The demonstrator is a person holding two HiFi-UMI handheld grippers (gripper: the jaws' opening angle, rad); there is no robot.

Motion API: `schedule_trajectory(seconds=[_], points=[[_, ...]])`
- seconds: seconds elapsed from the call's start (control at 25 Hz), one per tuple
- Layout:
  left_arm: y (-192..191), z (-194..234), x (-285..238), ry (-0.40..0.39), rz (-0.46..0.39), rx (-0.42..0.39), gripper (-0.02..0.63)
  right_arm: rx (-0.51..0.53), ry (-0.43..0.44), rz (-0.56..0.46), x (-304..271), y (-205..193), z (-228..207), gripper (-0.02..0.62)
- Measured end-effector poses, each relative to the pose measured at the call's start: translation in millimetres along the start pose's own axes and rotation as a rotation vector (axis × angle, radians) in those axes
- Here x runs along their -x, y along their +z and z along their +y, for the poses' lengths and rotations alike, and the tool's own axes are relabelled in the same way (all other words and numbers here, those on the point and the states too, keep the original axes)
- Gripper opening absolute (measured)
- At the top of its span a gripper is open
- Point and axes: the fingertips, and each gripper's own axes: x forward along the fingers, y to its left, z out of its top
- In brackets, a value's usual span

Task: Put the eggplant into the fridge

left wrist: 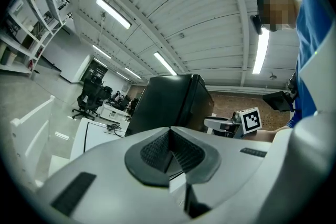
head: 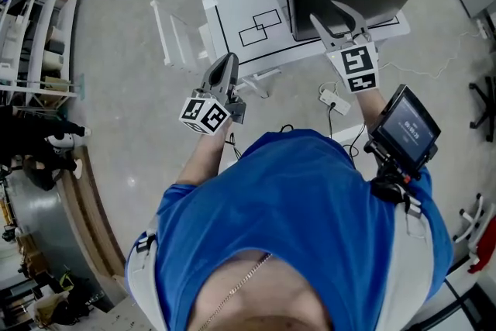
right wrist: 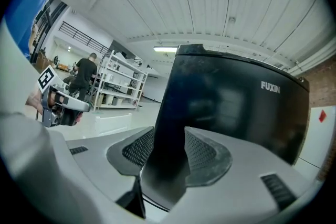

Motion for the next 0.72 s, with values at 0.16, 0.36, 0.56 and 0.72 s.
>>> schedule_trajectory(seconds=[0.16, 0.36, 0.56, 0.72], points=[[-7, -25, -10, -0.032, 0.009, -0.004, 0.008, -0.008, -0.014, 0.006, 26, -6, -8, 0.167], [-1, -81, -9, -0.051, 0.022, -0.02, 0.009, -0.024, -0.032, 0.013, 89, 7, -20, 0.137], [-27, -87, -28, -0.057, 0.038, -0.039, 0.008, -0.053, -0.045, 0.005, 104, -23, -26, 0.088], [-50, -91, -40, -0.067, 0.05, -0.045, 0.008, -0.078, -0.043, -0.004, 114, -46, -24, 0.017]])
